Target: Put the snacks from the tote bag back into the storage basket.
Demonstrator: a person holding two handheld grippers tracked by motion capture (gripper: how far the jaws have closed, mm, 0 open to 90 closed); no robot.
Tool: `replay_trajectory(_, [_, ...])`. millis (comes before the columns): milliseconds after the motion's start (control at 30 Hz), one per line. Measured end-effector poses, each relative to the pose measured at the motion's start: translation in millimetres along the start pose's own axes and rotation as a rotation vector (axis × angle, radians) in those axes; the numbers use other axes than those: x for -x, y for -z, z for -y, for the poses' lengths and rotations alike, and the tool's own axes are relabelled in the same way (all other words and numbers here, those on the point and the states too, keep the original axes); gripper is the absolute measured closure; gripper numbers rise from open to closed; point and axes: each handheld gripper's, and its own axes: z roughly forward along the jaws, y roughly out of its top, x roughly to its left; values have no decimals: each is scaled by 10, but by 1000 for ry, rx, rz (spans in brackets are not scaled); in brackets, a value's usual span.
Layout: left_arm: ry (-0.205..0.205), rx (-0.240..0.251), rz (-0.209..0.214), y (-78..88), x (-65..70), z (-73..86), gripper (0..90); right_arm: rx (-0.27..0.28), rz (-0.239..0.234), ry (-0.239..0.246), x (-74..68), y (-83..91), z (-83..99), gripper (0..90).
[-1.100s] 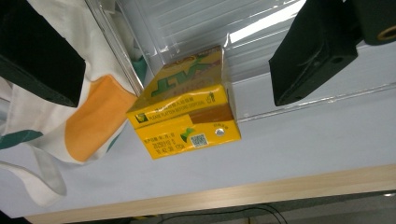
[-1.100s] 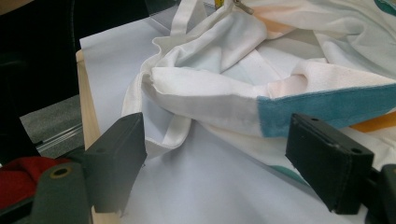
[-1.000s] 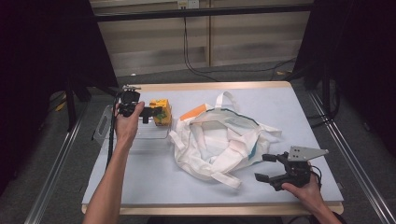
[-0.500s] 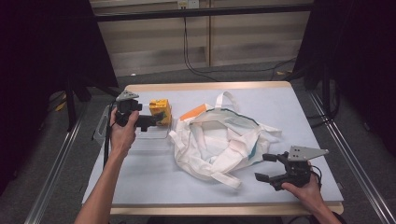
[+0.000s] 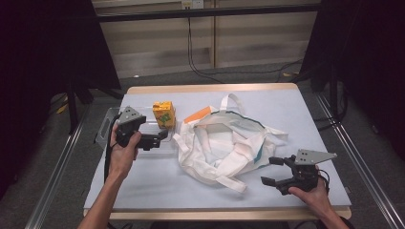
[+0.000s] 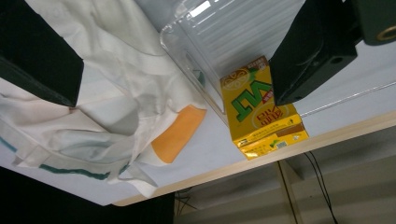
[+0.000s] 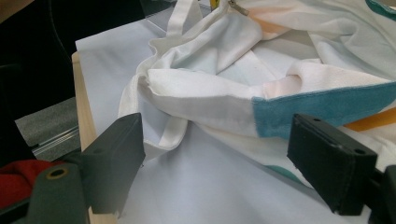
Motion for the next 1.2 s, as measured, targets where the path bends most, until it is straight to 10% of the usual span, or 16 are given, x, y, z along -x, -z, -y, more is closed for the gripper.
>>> replay_trajectory(367, [-49, 5, -52, 92, 199, 333, 45, -3, 3, -5, 4, 4, 3, 182])
replay_trajectory(633, [-60, -29, -11, 204, 317, 594, 42, -2, 11, -3, 7, 12, 6, 182])
replay_trajectory(1200, [52, -11, -14, 319, 405, 1096, 54, -2, 32, 4, 8, 12, 3, 181])
